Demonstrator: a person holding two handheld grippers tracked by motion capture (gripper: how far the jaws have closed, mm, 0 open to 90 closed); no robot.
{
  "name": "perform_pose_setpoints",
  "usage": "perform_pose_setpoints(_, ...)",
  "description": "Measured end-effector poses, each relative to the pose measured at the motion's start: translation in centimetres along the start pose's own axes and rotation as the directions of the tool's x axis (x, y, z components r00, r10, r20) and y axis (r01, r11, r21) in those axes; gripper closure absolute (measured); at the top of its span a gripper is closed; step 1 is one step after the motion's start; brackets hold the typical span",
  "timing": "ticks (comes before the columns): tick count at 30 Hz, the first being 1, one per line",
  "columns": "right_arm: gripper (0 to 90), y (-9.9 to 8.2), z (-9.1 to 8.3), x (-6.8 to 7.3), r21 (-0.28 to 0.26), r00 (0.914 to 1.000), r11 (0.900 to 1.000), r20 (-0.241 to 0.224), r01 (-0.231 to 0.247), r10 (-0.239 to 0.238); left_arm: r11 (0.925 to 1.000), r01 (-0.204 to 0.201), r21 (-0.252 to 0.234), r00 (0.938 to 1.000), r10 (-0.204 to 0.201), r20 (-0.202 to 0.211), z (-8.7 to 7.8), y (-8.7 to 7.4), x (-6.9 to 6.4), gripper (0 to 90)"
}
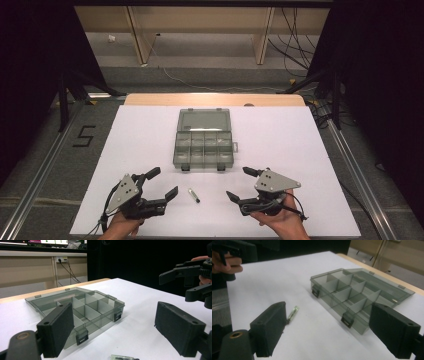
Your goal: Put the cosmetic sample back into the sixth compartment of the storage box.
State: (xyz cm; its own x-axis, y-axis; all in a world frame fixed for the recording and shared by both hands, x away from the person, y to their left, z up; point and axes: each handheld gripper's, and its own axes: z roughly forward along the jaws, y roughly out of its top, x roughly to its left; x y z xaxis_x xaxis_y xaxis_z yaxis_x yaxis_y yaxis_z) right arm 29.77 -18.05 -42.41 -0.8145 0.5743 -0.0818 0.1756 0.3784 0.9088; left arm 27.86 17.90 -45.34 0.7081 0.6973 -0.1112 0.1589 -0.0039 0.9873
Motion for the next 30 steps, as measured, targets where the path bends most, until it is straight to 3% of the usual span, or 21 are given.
perform_pose_setpoints(5, 16.3, 0.9, 0.8, -0.1, 0.059, 0.9993, 0.9976, -0.018, 0.035, -0.034, 1.0000, 0.004, -0.004, 1.0000, -0.004, 0.002, 0.1, 0.0, 0.0, 15.0)
perform_pose_setpoints(6, 17.6, 1.3, 1.3, -0.2, 0.099, 0.9986, 0.9940, -0.028, 0.047, -0.044, 1.0000, 0.000, 0.002, 1.0000, 0.000, -0.001, 0.0, 0.0, 0.0, 15.0)
perform_pose_setpoints(10, 18.9, 1.9, 2.2, -0.3, 0.138, 0.9968, 0.9880, -0.051, 0.068, -0.062, 1.0000, 0.001, 0.000, 1.0000, -0.001, -0.001, 0.0, 0.0, 0.0, 15.0)
perform_pose_setpoints(11, 19.0, 2.4, 2.9, -0.3, 0.167, 0.9960, 0.9829, -0.056, 0.078, -0.070, 1.0000, 0.001, 0.001, 1.0000, -0.001, -0.002, 0.0, 0.0, 0.0, 15.0)
perform_pose_setpoints(18, 19.2, 3.8, 4.8, 0.1, 0.226, 0.9911, 0.9670, -0.087, 0.118, -0.101, 1.0000, 0.001, 0.001, 1.0000, -0.001, 0.002, 0.0, 0.0, 0.0, 15.1)
perform_pose_setpoints(19, 19.5, 4.2, 5.4, 0.2, 0.247, 0.9891, 0.9603, -0.102, 0.129, -0.107, 1.0000, 0.001, 0.000, 1.0000, -0.001, 0.002, 0.0, 0.0, 0.0, 15.1)
perform_pose_setpoints(24, 21.0, 4.8, 6.6, 0.5, 0.272, 0.9848, 0.9504, -0.125, 0.151, -0.121, 1.0000, 0.001, -0.001, 1.0000, -0.001, 0.002, 0.0, 0.0, 0.0, 15.0)
perform_pose_setpoints(30, 24.7, 5.4, 9.2, 1.6, 0.323, 0.9742, 0.9265, -0.176, 0.193, -0.142, 1.0000, 0.000, -0.003, 1.0000, 0.000, 0.003, -0.1, 0.0, 0.0, 15.1)
